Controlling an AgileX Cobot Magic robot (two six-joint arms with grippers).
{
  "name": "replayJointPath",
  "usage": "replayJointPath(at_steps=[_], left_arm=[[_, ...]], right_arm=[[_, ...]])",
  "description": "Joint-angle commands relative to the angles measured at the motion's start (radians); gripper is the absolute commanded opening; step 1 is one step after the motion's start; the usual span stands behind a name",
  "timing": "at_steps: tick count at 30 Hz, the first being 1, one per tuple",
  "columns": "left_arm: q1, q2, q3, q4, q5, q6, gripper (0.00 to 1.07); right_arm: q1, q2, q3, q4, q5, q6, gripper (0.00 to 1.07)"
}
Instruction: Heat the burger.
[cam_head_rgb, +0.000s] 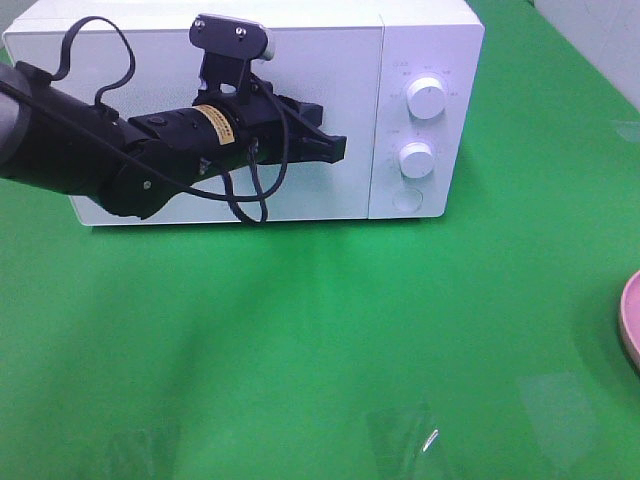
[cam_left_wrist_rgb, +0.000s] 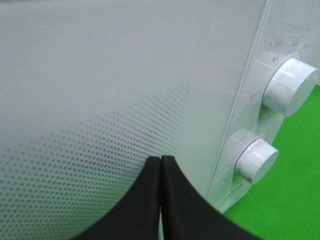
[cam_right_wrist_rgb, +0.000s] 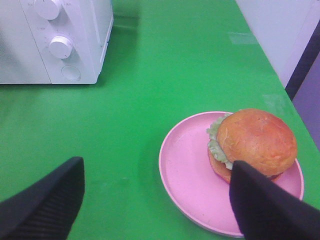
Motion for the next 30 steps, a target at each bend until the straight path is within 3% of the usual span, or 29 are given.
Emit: replayJointPath(at_steps=[1,10,12,14,15,16,17,18,21,23,28,30], left_arm=[[0.038,-0.006,-0.047,-0.154,-0.040,-0.001,0.00],[-0.041,-0.087,0.006,-0.154,0.135,-0.001,0.00],[-0.062,-0.113,0.030,-0.149,0.192,-0.001,0.06],[-0.093,-0.149,0.067,-0.116,0.269,-0.001,0.40],[-0.093,-0.149,0.067,-0.116,0.269,-0.001,0.40],[-0.114,-0.171,0.090,-0.094,0.305,-0.001,0.72],[-0.114,-0.171,0.090,-0.094,0.305,-0.001,0.72],[-0.136,-0.189,0.107,-0.083,0.351,-0.006,1.02],[-0.153,-0.211,0.115,-0.083,0.421,-0.006,1.00],[-0.176,-0.259,0.116,-0.084,0.594,-0.006,0.99],[-0.182,-0.303,0.116,-0.084,0.714,-0.006,0.99],[-0.182,-0.377,0.116,-0.089,0.943,-0.006,0.99]], right_arm=[[-0.006,-0.027,0.002,0.002,-0.007,0.004,0.76],[-0.006,-0.027,0.002,0.002,-0.007,0.004,0.76],[-0.006,-0.027,0.002,0.002,-0.007,0.004,0.76],[-0.006,-0.027,0.002,0.002,-0.007,0.004,0.76],[-0.006,-0.027,0.002,0.002,-0.007,0.004,0.76],[-0.006,-0.027,0.002,0.002,-0.007,0.004,0.76],[-0.006,-0.027,0.002,0.002,-0.007,0.004,0.76],[-0.006,-0.027,0.002,0.002,-0.007,0.004,0.76],[-0.006,-0.027,0.002,0.002,-0.007,0.004,0.76],[-0.006,-0.027,0.002,0.002,-0.007,0.004,0.76],[-0.006,-0.027,0.002,0.002,-0.007,0.003,0.76],[-0.006,-0.027,0.002,0.002,-0.007,0.003,0.76]])
